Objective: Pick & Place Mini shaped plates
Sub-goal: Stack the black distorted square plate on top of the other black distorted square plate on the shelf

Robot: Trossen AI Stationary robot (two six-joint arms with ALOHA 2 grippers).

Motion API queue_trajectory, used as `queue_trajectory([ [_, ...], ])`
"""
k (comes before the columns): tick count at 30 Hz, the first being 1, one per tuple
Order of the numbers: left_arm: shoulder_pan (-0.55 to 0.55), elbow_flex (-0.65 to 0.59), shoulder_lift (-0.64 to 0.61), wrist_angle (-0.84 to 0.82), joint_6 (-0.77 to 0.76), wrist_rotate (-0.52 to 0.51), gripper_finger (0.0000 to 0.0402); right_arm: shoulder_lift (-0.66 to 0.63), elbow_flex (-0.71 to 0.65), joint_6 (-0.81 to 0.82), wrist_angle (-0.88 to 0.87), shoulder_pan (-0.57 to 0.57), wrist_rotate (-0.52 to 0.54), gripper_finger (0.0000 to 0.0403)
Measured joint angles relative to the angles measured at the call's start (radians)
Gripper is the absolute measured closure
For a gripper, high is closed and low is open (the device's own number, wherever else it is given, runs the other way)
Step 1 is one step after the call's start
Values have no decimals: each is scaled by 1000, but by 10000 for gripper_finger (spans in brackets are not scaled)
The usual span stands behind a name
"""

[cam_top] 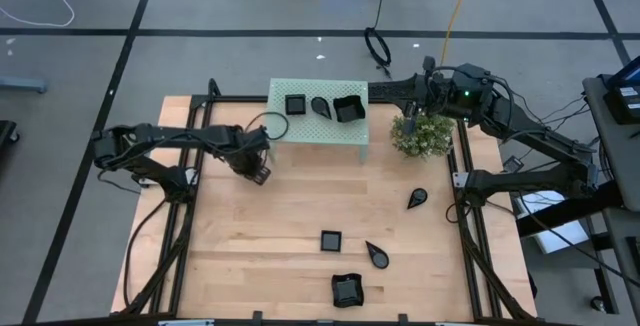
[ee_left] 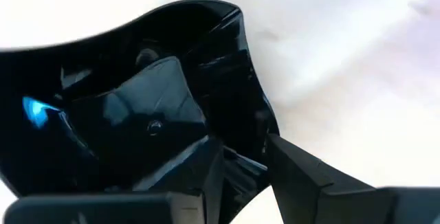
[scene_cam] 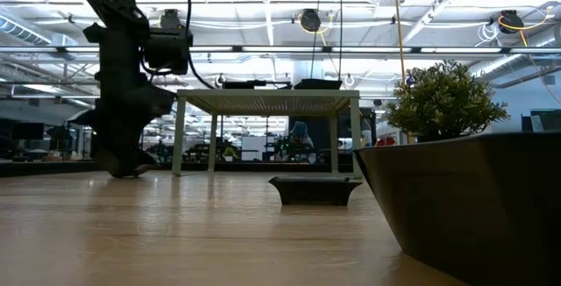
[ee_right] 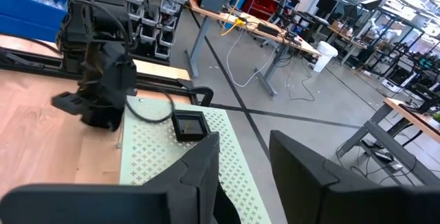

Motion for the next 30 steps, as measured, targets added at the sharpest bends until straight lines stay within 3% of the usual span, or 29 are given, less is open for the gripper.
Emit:
queue_trajectory([
  [7,-86,0,0,65,45,262,289,0,0,0,0,0,0,287],
  [16,-166,0,-7,198,81,301,289,0,0,0,0,0,0,287],
  [20,-208,13,-31,239,122,218,289,0,0,0,0,0,-3,287],
  [25,-293,12,-47,210,185,-19,289,0,0,18,-5,0,-4,287],
  [30,-371,12,-41,190,68,-118,289,0,0,50,-13,0,-4,287],
])
